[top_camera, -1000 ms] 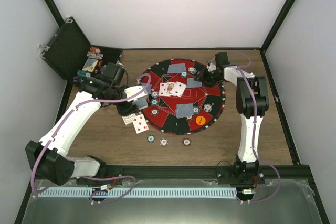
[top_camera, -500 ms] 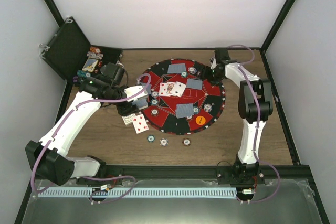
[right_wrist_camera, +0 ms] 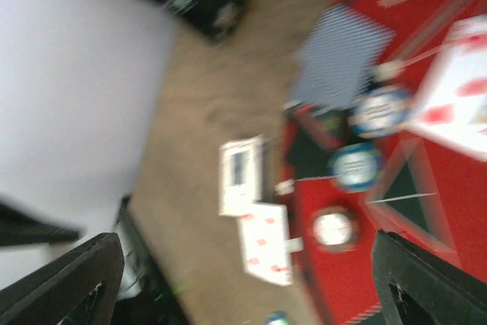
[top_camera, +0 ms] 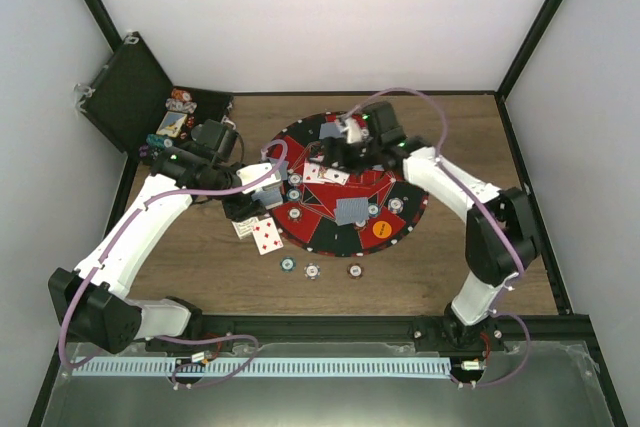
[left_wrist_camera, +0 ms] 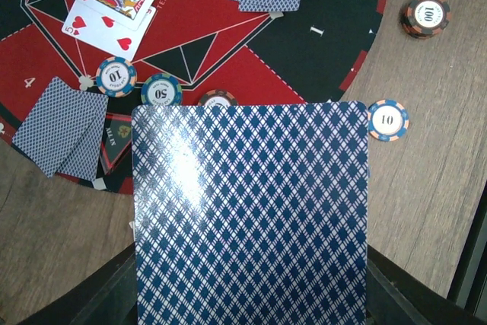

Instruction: Distribute texas hold em gaming equipment

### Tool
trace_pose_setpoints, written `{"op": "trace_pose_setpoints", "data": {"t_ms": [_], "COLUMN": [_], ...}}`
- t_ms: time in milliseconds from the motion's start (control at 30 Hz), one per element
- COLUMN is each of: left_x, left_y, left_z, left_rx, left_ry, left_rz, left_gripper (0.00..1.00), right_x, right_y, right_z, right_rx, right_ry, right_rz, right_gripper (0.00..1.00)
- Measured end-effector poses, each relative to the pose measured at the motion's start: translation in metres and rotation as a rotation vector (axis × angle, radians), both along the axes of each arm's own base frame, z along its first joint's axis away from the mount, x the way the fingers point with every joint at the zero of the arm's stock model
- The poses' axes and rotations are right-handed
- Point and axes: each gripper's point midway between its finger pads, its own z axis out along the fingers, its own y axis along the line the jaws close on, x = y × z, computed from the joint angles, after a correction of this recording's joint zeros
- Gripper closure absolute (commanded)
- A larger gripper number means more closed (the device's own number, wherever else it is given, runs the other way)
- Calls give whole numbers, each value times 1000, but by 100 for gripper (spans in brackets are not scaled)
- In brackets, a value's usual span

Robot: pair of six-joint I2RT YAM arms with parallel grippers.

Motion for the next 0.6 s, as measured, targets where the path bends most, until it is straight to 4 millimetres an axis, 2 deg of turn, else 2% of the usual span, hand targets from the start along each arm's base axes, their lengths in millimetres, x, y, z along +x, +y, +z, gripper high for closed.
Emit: {"op": "trace_pose_setpoints", "data": {"t_ms": [100, 167, 367, 600], "left_x": [0, 0, 0, 0], "left_y": [-1, -1, -1, -1], "left_z": [0, 0, 0, 0], "left_rx": [-3, -4, -5, -5], "left_ry": [1, 2, 2, 2], "left_rz": [-1, -2, -3, -4], "left_gripper": [95, 96, 96, 96], "right_x": [-42, -61, -90, -107], "right_y": [52, 72, 102, 121], "right_z": [19, 26, 41, 33], "right_rx": [104, 148, 237, 260], "right_ry": [6, 13, 32, 71], "right_rz": [155, 221, 326, 383], "right_gripper": [9, 10, 15, 19]}}
